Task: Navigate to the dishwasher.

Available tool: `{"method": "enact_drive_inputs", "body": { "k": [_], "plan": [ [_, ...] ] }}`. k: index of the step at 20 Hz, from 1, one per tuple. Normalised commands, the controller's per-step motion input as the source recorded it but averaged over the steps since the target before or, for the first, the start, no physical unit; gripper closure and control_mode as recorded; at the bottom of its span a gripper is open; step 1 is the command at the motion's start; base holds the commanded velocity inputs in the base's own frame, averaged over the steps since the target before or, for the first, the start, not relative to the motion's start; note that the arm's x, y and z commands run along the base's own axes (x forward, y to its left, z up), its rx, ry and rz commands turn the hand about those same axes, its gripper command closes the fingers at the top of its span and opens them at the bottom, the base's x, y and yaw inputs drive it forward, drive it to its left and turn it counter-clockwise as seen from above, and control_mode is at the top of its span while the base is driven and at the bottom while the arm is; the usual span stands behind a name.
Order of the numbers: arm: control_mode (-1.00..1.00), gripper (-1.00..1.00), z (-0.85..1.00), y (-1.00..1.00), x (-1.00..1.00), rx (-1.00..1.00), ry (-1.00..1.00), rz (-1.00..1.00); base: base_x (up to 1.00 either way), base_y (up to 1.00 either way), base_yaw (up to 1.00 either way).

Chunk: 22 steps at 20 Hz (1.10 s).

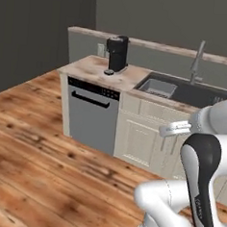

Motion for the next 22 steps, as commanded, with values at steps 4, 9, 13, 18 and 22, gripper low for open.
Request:
{"method": "enact_drive_inputs", "body": {
  "k": [4,9,13,18,22],
  "plan": [
    [1.0,-1.0,0.0,0.0,0.0,0.0,0.0,0.0,1.0,0.92,-0.33],
    [1.0,-1.0,0.0,0.0,0.0,0.0,0.0,0.0,1.0,1.0,-0.41],
    [1.0,-1.0,0.0,0.0,0.0,0.0,0.0,0.0,1.0,1.0,-0.43],
    [1.0,-1.0,0.0,0.0,0.0,0.0,0.0,0.0,1.0,1.0,-0.48],
    [1.0,-1.0,0.0,0.0,0.0,0.0,0.0,0.0,1.0,1.0,-0.42]
  ]
}}
